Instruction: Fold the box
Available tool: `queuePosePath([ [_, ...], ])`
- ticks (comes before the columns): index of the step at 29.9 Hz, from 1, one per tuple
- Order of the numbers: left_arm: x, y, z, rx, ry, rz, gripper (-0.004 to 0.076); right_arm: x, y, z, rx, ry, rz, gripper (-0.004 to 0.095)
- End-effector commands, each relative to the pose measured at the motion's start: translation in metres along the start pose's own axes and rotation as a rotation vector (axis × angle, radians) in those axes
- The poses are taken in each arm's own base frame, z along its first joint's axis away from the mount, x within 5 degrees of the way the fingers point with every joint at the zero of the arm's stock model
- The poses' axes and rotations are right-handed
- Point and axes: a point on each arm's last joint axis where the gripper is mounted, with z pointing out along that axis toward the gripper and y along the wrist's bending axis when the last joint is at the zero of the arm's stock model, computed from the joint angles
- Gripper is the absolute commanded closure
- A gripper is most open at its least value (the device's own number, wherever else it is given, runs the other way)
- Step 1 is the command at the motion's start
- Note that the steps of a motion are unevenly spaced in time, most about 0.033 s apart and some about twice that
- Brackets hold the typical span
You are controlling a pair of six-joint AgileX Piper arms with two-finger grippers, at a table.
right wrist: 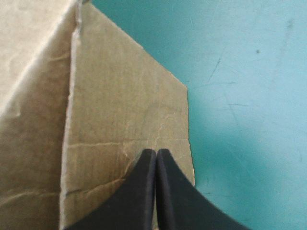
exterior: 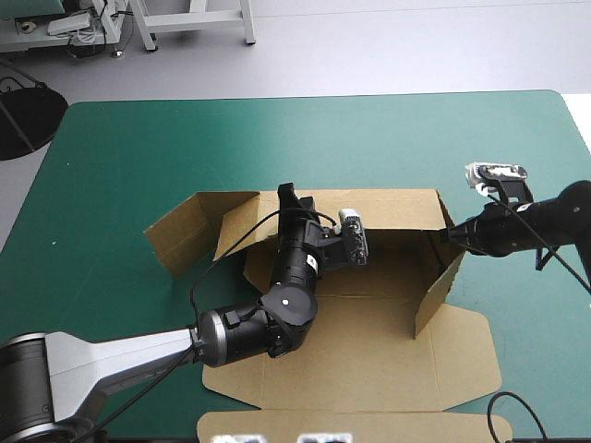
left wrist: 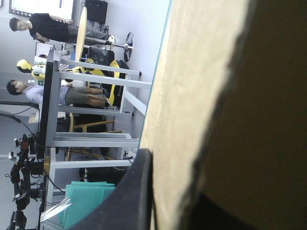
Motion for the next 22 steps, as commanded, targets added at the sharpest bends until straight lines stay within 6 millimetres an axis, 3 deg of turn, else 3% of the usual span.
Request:
queuePosePath([
  [1,-0.006,0.017,-0.011,-0.014,-0.063,-0.042,0.0733,0.004,0.01,-0.009,-0.031,-0.178,-0.012,0.0921],
  [12,-0.006,-0.004,0.002,0.028,-0.001,0.025,0.0733,0.036,0.008,0.0,0.021,-0.295,-0.094,0.0921],
  [16,-0.006,-0.007,0.004,0.03,0.002,0.041,0.0733,0.039,0.007,0.002,0.041,-0.277,-0.148,0.0903],
  [22,-0.006,-0.006,0.004,0.027,0.005,0.041,0.0733,0.048,0.0,0.003,0.126,-0.162,-0.298,0.0587],
])
